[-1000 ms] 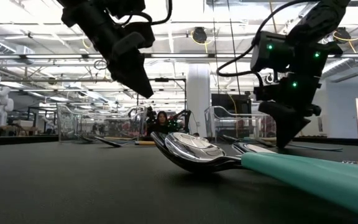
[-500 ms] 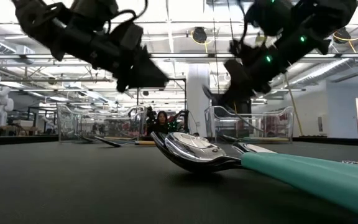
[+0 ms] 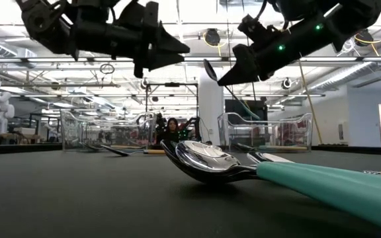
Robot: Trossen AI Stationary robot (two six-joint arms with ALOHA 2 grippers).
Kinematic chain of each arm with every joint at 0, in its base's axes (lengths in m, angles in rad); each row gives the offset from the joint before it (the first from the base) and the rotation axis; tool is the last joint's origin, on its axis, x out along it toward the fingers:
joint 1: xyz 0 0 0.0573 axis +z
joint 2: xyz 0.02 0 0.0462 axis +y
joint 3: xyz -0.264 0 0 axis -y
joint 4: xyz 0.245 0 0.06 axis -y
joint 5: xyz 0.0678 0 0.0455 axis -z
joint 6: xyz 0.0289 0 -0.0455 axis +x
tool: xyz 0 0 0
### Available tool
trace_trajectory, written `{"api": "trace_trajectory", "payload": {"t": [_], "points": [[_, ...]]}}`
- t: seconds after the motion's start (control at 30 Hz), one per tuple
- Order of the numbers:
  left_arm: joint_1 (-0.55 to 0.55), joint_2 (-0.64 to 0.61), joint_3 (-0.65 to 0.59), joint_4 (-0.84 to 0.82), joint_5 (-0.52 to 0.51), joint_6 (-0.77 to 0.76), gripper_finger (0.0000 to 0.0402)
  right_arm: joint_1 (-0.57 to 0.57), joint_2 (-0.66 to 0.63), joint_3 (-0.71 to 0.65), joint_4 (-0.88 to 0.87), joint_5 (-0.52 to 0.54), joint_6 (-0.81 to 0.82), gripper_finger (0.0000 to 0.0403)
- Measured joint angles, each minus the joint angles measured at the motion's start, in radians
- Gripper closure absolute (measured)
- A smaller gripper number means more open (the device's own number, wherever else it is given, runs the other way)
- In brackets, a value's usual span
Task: Sort silverware by color (type)
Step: Put the blue spoon into the bottom left transparent bin
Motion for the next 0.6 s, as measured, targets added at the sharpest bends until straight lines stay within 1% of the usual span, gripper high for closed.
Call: {"api": "trace_trajectory", "payload": {"t": [0.2,0.3,0.37,0.43,0.6], "points": [[0.018,0.087,0.053,-0.007,0.012,-0.003,0.0157,0.013,0.0,0.001,0.06,0.0,-0.062,0.0403],[0.022,0.121,0.083,-0.005,0.047,-0.002,0.0132,0.012,0.0,0.001,0.056,0.027,-0.059,0.0403],[0.02,0.133,0.101,-0.002,0.071,0.001,0.0127,0.011,0.0,0.001,0.049,0.026,-0.059,0.0403],[0.019,0.14,0.114,-0.002,0.07,0.002,0.0127,0.015,0.0,0.001,0.048,0.025,-0.052,0.0403],[0.02,0.145,0.143,0.0,0.01,0.0,0.0147,0.03,0.0,0.001,0.048,0.023,-0.035,0.0403]]}}
